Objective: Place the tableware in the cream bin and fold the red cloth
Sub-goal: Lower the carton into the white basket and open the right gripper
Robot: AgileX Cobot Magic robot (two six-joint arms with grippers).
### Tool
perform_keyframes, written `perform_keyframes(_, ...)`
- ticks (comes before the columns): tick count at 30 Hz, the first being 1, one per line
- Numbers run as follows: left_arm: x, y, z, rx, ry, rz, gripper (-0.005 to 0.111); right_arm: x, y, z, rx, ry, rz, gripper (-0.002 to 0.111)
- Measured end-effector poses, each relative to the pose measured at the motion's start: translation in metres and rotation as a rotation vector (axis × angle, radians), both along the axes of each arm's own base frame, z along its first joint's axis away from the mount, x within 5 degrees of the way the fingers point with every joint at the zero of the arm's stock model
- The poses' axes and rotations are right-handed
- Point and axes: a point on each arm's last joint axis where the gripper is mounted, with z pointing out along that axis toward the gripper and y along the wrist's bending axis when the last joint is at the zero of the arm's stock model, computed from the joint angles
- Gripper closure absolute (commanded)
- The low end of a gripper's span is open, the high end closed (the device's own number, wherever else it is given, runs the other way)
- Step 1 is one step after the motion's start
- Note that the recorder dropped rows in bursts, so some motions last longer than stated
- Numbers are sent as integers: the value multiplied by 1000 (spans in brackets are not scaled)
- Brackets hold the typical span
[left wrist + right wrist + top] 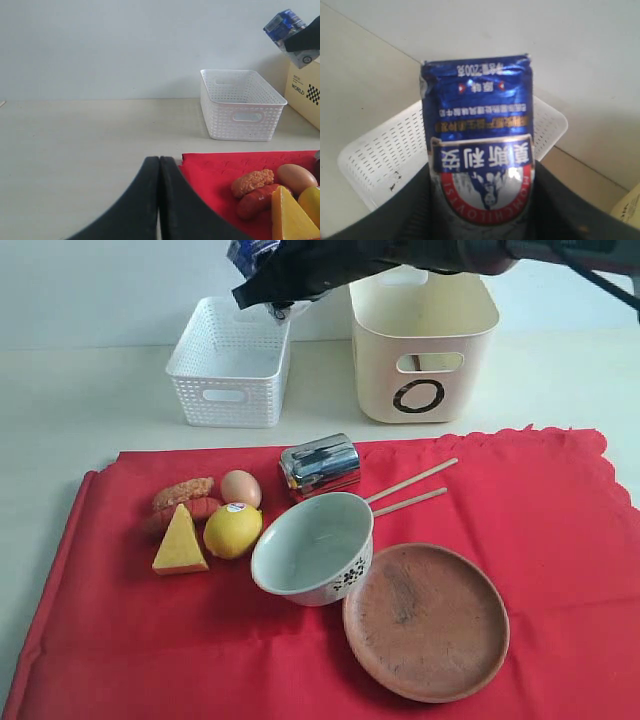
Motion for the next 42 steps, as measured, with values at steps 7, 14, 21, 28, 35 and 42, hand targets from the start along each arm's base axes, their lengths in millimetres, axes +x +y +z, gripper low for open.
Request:
perform_keyframes(7, 0, 0, 0, 0, 0, 0, 107, 8, 2, -26, 2, 5, -23, 108)
perform_keyframes(14, 0, 0, 0, 0, 0, 0, 107, 6, 10, -31, -4, -3, -8, 108)
perform_keyframes(21, 0, 0, 0, 0, 0, 0, 107, 0, 24, -30, -54, -41, 54, 97)
perform_keyframes(28, 0, 0, 0, 0, 0, 0, 107, -1, 32, -27, -49, -94, 56, 57)
perform_keyframes(35, 0, 0, 0, 0, 0, 0, 107, 0, 35, -22, -27, -142, 39, 36)
perform_keyframes(42, 0, 0, 0, 0, 0, 0, 107, 1, 35, -21, -22, -160, 31, 31)
